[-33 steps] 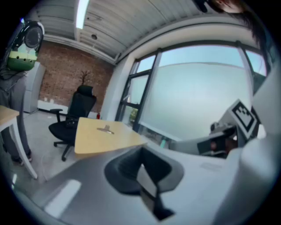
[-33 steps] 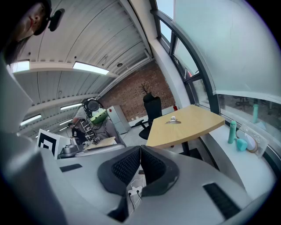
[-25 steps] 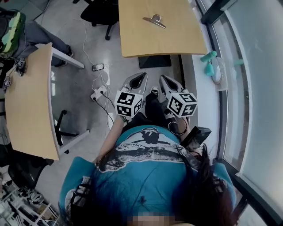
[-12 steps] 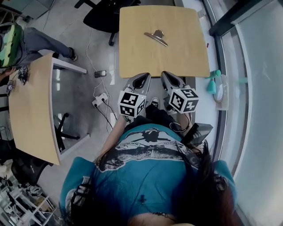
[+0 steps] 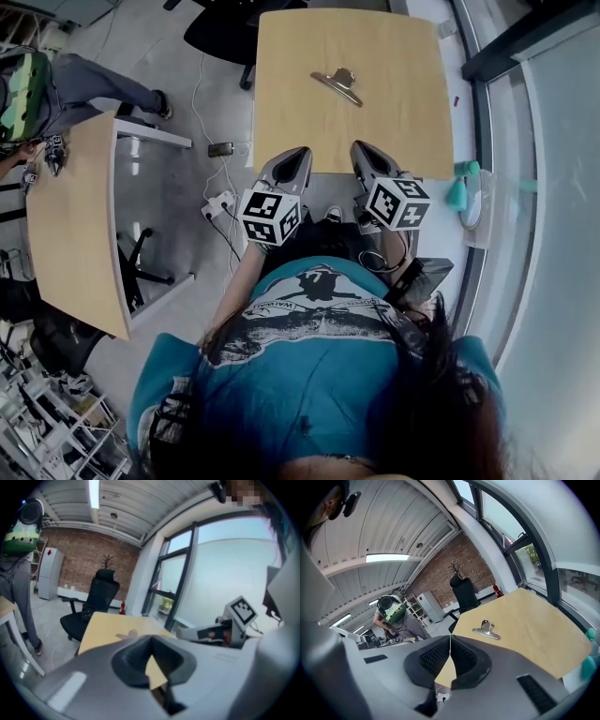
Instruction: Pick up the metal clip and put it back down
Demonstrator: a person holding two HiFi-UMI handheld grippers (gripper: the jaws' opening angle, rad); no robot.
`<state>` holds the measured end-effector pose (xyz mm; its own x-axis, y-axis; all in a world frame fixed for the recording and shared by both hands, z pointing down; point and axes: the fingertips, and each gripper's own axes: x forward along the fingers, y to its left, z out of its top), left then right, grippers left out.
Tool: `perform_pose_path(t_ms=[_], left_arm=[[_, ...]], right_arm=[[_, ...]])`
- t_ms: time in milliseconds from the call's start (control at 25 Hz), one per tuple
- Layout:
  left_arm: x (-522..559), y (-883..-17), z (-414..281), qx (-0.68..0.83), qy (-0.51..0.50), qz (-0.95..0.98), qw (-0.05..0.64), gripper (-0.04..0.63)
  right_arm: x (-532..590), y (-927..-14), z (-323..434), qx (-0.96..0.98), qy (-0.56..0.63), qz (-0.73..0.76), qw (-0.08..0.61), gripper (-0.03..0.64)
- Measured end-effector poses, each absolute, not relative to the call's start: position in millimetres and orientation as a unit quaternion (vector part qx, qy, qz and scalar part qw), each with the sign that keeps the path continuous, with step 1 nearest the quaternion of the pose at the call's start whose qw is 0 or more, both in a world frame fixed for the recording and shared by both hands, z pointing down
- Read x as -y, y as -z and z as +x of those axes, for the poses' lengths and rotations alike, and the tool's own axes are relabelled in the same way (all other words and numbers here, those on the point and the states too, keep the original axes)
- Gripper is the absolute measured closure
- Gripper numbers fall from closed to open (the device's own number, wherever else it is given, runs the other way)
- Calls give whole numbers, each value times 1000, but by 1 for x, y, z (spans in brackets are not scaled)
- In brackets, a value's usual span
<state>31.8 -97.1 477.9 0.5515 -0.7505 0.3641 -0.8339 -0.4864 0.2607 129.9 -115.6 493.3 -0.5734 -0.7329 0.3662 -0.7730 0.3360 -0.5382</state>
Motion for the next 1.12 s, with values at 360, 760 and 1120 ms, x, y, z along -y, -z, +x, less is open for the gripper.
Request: perform_pose_path(t_ms=[360,760,1120], left_arm=[[137,-488,18,448,-111,860,219,592],[223,-494,-5,415,-97,877,223,592],[266,-528,-30,398,-105,870,271,592]], right_arm=[[158,-509,117,808,-349,472,47,600],[241,-551,107,813,-336,462,111,598],[322,-627,127,799,-337,450,215,437]])
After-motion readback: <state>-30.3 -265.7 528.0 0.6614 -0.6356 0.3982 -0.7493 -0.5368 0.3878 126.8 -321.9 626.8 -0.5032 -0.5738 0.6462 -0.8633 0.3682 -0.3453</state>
